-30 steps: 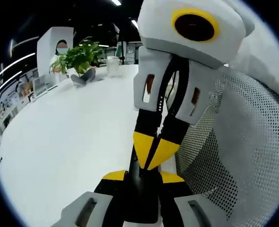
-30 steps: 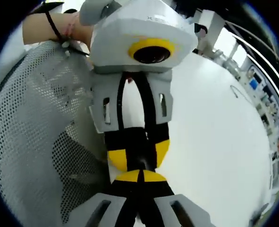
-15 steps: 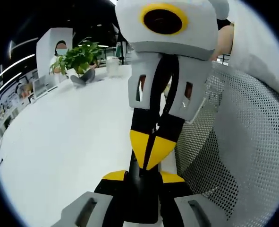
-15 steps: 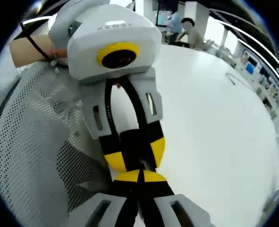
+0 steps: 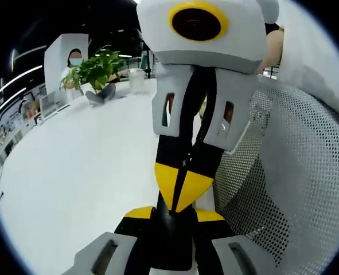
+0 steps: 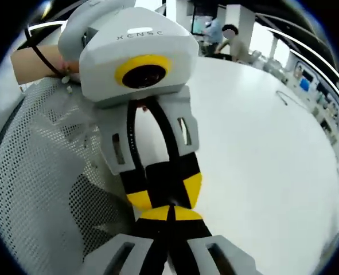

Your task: Press the specified remote control buttons in sequence, fully releasing each button before pressing the next.

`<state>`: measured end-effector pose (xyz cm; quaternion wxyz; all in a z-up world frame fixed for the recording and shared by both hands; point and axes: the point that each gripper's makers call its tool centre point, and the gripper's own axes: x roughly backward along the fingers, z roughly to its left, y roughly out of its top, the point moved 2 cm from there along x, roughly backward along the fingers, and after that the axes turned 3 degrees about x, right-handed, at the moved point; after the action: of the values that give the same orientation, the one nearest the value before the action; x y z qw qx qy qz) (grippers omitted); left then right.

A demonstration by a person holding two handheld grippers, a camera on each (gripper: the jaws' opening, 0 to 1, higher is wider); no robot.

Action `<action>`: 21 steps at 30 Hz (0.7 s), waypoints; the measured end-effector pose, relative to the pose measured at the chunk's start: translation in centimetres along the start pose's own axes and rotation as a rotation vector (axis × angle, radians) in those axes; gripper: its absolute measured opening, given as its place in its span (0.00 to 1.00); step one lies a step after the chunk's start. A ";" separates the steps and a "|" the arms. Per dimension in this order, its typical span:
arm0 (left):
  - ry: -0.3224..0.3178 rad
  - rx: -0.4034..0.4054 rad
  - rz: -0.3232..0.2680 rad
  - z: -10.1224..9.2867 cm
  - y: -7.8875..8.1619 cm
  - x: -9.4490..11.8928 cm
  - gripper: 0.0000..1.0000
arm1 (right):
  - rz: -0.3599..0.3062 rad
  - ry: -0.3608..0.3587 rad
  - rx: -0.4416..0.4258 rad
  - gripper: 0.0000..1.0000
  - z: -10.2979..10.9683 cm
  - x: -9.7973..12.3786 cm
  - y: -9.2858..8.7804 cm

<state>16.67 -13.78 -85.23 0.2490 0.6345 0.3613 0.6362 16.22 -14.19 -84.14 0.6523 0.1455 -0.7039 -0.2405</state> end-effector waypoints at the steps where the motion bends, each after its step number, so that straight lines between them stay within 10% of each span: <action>1: 0.000 0.001 0.000 0.0 0.0 0.0 0.24 | 0.010 -0.002 0.019 0.00 0.0 -0.1 0.0; 21: -0.002 0.009 -0.008 0.1 0.0 0.0 0.24 | -0.028 -0.045 0.011 0.00 -0.4 -0.3 0.2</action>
<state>16.80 -13.80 -85.27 0.2487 0.6348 0.3666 0.6331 16.65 -13.95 -84.30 0.6322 0.1536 -0.7176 -0.2487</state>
